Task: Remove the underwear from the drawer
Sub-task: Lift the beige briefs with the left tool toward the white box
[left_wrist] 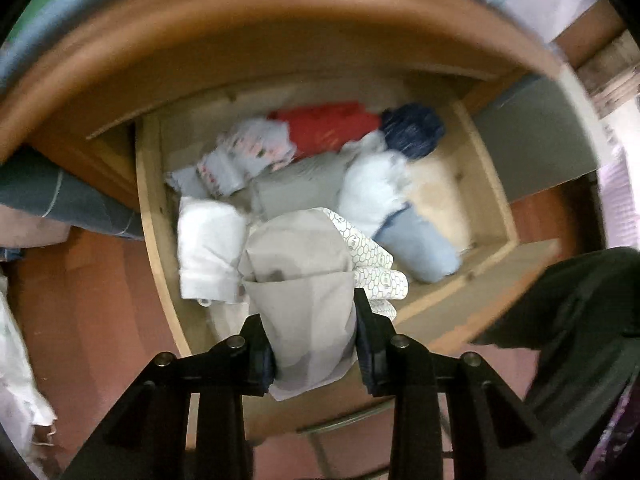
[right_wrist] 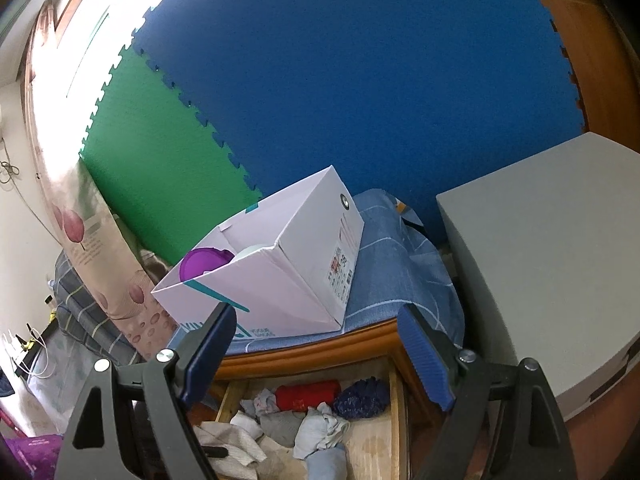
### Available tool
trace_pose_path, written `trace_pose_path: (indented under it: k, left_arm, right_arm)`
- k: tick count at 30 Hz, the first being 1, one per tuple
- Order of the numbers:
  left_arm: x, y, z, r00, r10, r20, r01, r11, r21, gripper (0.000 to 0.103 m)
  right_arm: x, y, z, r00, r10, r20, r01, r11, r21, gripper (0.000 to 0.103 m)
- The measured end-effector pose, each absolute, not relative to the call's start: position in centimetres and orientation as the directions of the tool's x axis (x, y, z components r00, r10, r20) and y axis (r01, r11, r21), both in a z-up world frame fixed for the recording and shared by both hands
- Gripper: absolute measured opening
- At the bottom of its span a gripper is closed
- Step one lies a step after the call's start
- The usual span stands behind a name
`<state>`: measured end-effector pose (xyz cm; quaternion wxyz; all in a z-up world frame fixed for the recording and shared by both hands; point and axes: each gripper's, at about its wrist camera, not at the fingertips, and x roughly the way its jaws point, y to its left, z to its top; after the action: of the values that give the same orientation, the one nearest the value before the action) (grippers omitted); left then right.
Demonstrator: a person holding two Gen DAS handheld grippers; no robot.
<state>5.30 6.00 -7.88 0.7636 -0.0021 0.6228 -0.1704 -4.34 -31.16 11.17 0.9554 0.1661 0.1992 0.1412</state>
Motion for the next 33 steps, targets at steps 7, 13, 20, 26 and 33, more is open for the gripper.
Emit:
trace_pose_path:
  k: [7,13,20,26,33]
  left_arm:
    - [3.0,5.3,-2.7,0.248,-0.363,-0.898,0.254,0.919,-0.301,0.029]
    - [2.1,4.2,1.4,0.296,-0.426,-0.855,0.292,0.892,-0.344,0.029]
    - [2.0,2.9,8.0,0.359,-0.473,-0.805,0.360,0.866,-0.348,0.030]
    - [4.6,2.3,14.6,0.424,-0.512,-0.747,0.391,0.847,-0.359,0.030]
    - [11.0,0.7,19.5,0.523,-0.460,-0.718,0.383,0.879,-0.284,0.030]
  right_arm:
    - [-4.1,-30.8,11.1,0.875,0.334,-0.351,-0.204,0.911,0.360,0.085]
    - [-3.9,-30.7,10.9,0.870,0.335,-0.363,-0.200,0.911,0.360,0.085]
    - [-3.9,-30.6,10.9,0.869,0.336,-0.363,-0.202,0.911,0.360,0.085]
    - [-3.9,-30.7,10.8,0.868,0.342,-0.360,-0.206,0.908,0.366,0.085]
    - [-3.9,-31.0,10.8,0.864,0.355,-0.358,-0.212,0.900,0.381,0.085]
